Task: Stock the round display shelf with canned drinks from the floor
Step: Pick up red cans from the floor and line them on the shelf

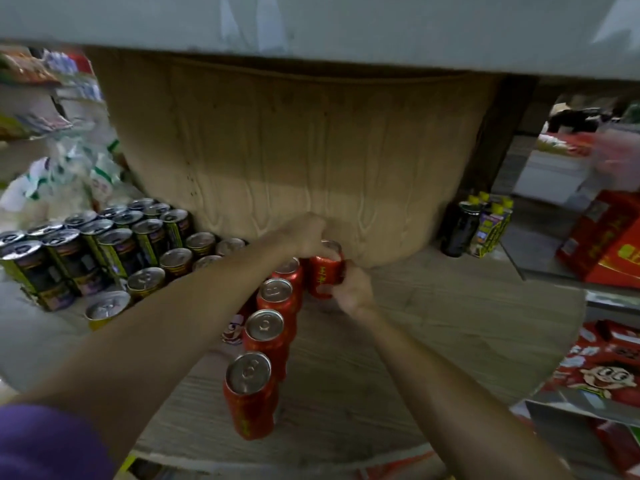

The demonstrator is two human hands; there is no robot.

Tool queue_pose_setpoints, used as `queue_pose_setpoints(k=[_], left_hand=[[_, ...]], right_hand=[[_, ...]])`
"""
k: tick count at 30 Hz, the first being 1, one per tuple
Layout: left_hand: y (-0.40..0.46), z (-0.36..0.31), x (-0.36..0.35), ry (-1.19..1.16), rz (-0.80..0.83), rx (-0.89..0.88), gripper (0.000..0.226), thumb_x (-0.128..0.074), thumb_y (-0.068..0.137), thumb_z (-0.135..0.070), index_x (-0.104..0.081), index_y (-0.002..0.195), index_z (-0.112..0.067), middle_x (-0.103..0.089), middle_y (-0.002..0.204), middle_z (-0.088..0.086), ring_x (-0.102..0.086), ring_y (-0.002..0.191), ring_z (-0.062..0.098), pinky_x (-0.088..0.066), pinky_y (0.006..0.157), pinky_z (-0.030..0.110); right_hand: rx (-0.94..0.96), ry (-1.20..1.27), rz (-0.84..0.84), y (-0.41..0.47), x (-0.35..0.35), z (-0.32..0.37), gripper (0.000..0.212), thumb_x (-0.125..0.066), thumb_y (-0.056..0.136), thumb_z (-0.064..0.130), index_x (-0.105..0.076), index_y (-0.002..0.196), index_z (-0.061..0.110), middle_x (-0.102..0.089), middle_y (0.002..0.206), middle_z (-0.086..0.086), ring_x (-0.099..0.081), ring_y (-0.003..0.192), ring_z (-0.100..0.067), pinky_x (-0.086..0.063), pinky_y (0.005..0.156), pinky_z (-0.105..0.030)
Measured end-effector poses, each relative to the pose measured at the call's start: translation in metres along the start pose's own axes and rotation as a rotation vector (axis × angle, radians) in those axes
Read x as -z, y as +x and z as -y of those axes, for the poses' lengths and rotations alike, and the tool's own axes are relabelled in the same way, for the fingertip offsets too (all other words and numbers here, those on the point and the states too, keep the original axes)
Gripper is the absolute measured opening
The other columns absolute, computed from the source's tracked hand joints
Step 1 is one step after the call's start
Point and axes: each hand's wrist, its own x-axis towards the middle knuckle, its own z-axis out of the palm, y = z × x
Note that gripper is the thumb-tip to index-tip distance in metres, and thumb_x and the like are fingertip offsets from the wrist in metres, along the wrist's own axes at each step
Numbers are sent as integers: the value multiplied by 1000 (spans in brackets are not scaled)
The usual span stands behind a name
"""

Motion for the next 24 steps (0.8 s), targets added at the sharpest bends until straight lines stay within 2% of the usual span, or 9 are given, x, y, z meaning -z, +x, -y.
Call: queue_pose_setpoints(k=[3, 6, 11, 15, 18, 22, 24], left_hand=[[7, 8, 3, 13, 23, -56, 43, -87, 67, -38, -66, 94, -13, -56, 83, -7, -53, 81, 13, -41, 61, 23], [13, 5, 5, 8, 9, -127, 39, -86, 70, -31, -70, 98, -10, -51, 81, -9, -49, 80, 11, -34, 59, 22], [28, 10, -6, 31, -17, -91, 36, -85, 71, -31, -71, 96, -10, -60, 93, 0, -57, 89, 18, -46, 76, 30], [24, 5, -12, 50, -39, -33, 31, -81, 77, -33, -72, 93, -8, -67, 92, 6, -62, 89, 23, -51, 80, 35], [18, -3, -15, 88, -28, 12, 32, -76, 82, -34, -72, 99, -7, -69, 97, 9, -65, 92, 25, -53, 84, 40], [5, -27, -15, 10, -119, 94, 28, -77, 79, -28, -70, 99, -9, -66, 100, 7, -63, 95, 23, -54, 84, 36], [-3, -47, -20, 20, -184, 90, 20, -70, 82, -24, -71, 97, -12, -67, 100, 5, -64, 97, 23, -53, 84, 32]], right_hand=[[29, -23, 20, 11, -10, -4, 62, -87, 68, 19, -58, 122, 10, -66, 118, -6, -62, 111, -22, -47, 93, -29], [39, -68, 22, 18, -11, -2, 67, -87, 67, 16, -56, 126, 10, -64, 121, -7, -60, 113, -23, -47, 96, -31], [21, -125, 26, 29, -12, 0, 69, -87, 67, 17, -54, 128, 10, -65, 121, -9, -61, 114, -25, -47, 97, -35], [14, -88, 13, 21, -7, -1, 65, -82, 72, 14, -53, 130, 11, -66, 120, -11, -61, 113, -26, -48, 97, -35], [23, -76, 50, 11, 0, -6, 64, -79, 75, 13, -50, 132, 14, -68, 118, -10, -62, 114, -27, -49, 97, -37], [35, -48, 59, -11, 24, -16, 50, -80, 77, 20, -58, 122, 12, -65, 105, 2, -60, 100, -14, -46, 87, -21], [35, -29, 27, -24, 45, -25, 42, -77, 79, 15, -60, 117, 11, -61, 99, 1, -58, 95, -14, -44, 79, -17]])
